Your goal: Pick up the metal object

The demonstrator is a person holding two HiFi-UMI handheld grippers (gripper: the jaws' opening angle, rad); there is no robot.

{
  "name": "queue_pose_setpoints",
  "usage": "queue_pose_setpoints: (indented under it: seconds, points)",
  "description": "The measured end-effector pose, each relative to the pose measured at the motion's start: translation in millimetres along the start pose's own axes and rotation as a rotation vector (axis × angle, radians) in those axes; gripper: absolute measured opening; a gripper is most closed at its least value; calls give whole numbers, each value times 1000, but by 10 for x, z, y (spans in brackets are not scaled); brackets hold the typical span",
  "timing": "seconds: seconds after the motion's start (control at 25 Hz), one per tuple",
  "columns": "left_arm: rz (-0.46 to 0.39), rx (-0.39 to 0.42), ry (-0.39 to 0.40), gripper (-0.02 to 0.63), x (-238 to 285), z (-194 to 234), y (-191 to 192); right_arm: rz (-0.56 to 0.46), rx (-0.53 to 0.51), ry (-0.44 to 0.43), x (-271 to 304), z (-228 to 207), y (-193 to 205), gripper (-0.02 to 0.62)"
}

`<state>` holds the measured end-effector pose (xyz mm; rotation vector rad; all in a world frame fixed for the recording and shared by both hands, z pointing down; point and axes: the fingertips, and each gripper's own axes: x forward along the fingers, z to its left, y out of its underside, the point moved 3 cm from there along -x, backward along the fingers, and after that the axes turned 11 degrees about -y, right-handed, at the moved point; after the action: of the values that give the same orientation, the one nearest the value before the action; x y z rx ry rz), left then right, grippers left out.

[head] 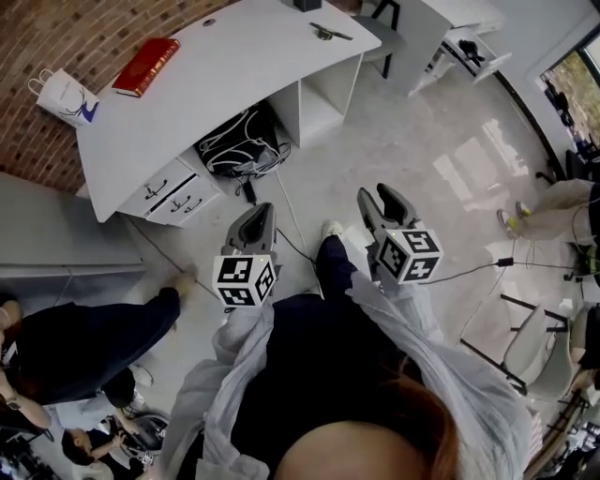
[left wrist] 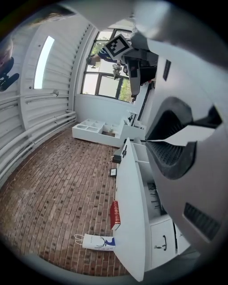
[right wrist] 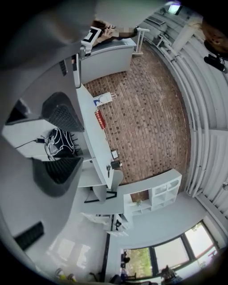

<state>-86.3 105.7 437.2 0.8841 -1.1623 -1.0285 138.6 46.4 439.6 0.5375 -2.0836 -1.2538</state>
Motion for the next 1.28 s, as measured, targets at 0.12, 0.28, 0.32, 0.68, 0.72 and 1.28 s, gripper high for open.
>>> queue_pose_setpoints:
  seconds: [0.12, 0.28, 0.32, 0.68, 0.72, 1.28]
  points:
    - [3, 4, -19, 26, 376, -23, -160, 4, -3, -11, 265, -289, -249, 175]
    - [8, -1, -34, 25, 854, -65, -356, 22, 8, -15, 581, -692, -516, 175]
    - [9, -3, -38, 26, 983, -76, -399, 25, 6, -16, 659, -793, -584, 176]
    - [12, -10, -81, 26, 1962, -169, -629, 47, 8, -42, 1205, -1585, -977, 175]
    - [7, -12, -87, 25, 2048, -178, -664, 50, 3, -48, 1262, -1660, -1023, 175]
    - [-4, -26, -157, 26, 2543, -22, -756, 55, -68, -117, 1912, -2010, -1346, 176]
